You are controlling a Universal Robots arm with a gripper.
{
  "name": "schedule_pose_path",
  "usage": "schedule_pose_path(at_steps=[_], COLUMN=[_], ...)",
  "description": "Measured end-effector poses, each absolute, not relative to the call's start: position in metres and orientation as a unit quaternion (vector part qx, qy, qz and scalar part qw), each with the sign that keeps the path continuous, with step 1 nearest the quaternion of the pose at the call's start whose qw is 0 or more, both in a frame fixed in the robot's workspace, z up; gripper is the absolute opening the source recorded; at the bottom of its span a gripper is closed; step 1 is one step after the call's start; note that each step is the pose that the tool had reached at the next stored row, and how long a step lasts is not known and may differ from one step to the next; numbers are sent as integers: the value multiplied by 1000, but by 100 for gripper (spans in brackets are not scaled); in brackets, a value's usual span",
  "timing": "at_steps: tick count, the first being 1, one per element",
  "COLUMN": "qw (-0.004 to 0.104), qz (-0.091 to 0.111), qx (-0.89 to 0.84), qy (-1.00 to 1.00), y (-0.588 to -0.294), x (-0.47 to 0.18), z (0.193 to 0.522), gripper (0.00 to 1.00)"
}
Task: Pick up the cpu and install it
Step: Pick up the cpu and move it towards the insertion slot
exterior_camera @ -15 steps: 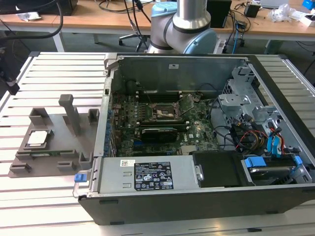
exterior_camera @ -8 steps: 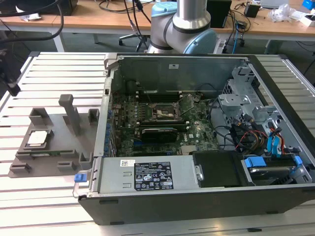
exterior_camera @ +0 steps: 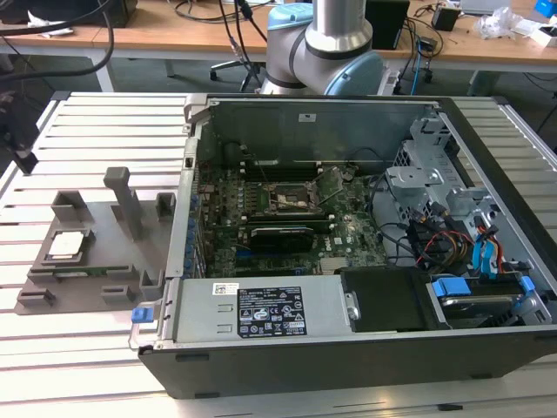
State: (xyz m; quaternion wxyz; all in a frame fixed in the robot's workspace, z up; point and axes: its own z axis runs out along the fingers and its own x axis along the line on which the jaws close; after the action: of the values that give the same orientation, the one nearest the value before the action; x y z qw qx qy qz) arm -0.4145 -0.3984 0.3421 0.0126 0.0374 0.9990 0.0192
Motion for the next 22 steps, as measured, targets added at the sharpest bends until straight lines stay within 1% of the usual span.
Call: schedule_pose_path(at_steps=[22], qw=[13], qz=[19], qx=[37], qy=[999], y=[-398], x=[-415], z=[330], gripper=[72])
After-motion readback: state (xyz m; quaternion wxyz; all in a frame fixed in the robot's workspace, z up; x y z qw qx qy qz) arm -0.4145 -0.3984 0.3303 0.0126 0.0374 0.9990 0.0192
